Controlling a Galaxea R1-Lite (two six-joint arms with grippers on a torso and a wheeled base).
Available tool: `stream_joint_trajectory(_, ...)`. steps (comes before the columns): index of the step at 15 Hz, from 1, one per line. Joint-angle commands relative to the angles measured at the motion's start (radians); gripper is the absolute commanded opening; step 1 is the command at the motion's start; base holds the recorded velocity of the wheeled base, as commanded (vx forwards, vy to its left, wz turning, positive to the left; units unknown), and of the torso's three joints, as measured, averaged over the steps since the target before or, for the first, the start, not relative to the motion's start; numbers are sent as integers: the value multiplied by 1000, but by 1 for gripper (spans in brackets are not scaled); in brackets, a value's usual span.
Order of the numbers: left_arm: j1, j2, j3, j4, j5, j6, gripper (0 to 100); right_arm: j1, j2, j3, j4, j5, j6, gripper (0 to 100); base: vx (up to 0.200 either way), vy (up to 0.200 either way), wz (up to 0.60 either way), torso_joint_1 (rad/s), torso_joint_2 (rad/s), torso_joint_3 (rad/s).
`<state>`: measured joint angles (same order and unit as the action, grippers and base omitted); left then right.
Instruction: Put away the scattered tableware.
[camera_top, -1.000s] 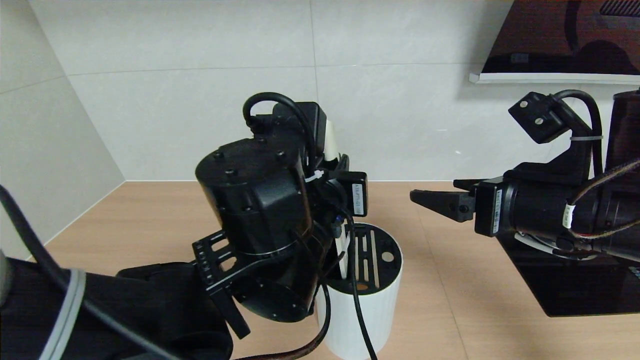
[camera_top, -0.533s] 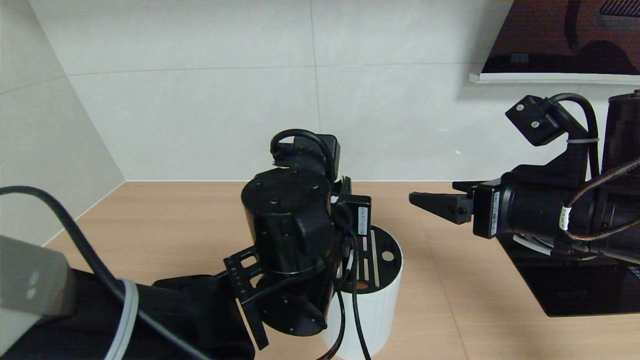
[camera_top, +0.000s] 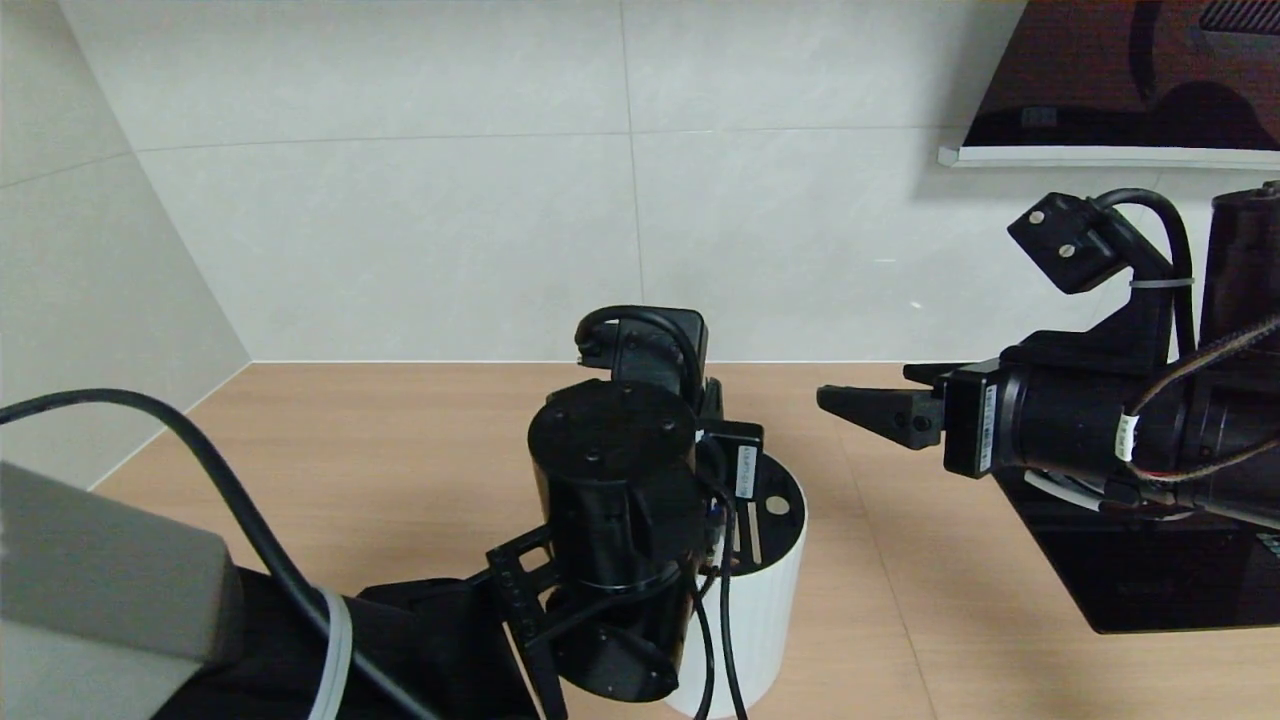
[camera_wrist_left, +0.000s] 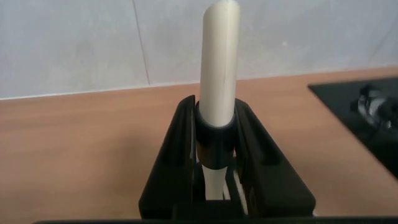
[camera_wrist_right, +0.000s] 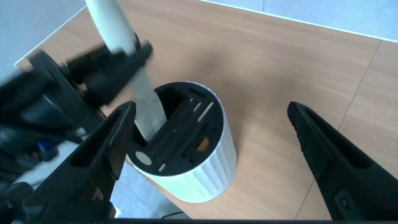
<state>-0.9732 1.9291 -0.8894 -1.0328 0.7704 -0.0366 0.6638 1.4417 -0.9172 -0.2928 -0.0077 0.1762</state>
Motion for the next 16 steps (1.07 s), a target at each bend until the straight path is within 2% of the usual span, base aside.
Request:
stream_joint_trajectory(1,-4,13,15,0,-2,0,0,0,5,0,0,0,0,100,0,0,0,0,0,0)
stream_joint_trajectory(16,-7,47,41,-1,1,3,0,0,14,5,-3,-2,0,100,0,0,0,0,0,0)
